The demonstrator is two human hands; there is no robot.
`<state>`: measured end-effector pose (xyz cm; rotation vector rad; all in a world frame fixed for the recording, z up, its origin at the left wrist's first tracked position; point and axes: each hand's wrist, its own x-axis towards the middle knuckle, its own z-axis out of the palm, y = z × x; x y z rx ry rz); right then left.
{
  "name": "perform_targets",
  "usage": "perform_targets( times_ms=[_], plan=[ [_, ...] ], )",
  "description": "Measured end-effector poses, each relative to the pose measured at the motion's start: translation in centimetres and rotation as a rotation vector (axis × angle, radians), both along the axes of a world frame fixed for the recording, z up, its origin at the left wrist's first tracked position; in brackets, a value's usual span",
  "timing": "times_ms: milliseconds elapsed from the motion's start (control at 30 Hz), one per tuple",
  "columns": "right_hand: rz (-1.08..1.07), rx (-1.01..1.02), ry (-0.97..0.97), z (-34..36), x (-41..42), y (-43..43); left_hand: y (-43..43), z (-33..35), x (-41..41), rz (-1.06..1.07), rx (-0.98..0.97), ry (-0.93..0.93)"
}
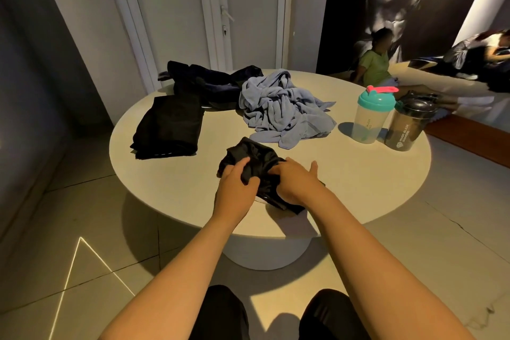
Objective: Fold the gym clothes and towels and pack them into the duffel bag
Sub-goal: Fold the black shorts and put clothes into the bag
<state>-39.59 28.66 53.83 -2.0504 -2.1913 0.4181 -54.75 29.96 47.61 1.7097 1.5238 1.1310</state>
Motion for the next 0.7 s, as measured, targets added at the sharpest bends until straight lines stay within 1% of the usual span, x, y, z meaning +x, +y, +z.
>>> perform_targets(
  times_ms=[67,133,200,233,267,333,367,400,467,500,567,633,700],
  plan=[
    [-0.057,0.163,-0.023,-0.7,-0.1,-0.2,-0.1,0.1,0.0,0.055,0.067,0.017],
    [-0.097,0.350,0.035,-2.2,-0.4,-0.5,0.0,-0.1,-0.1,0.181,0.132,0.091],
    [-0.056,0.442,0.103,-4.1,-0.4,-0.7,0.1,-0.5,-0.2,0.264,0.154,0.191],
    [-0.002,0.461,0.101,-5.1,-0.2,-0.7,0.3,-0.9,-0.2,0.252,0.177,0.233],
    [0.056,0.467,0.087,-5.7,0.1,-0.7,0.4,-1.0,-0.3,0.208,0.210,0.256],
    [0.110,0.466,0.084,-5.9,1.3,-0.4,0.6,-1.0,-0.4,0.100,0.262,0.224],
    [0.091,0.468,0.086,-5.7,1.9,-0.2,0.6,-1.0,-0.4,0.075,0.255,0.204],
    [0.041,0.472,0.084,-5.3,2.4,-0.1,0.6,-0.9,-0.3,0.070,0.243,0.224],
    [-0.076,0.512,0.097,-4.7,3.1,0.3,0.4,-0.9,0.1,0.039,0.240,0.326],
    [-0.103,0.544,0.134,-4.5,3.0,0.4,0.3,-1.0,0.2,-0.004,0.243,0.344],
    [-0.049,0.578,0.263,-4.3,2.0,0.5,0.2,-1.0,0.3,-0.076,0.236,0.287],
    [0.038,0.473,0.410,-4.2,0.5,0.4,0.0,-0.9,0.0,-0.085,0.210,0.196],
    [0.042,0.349,0.500,-4.4,-0.3,0.2,-0.2,-0.6,-0.2,-0.077,0.186,0.136]
  ],
)
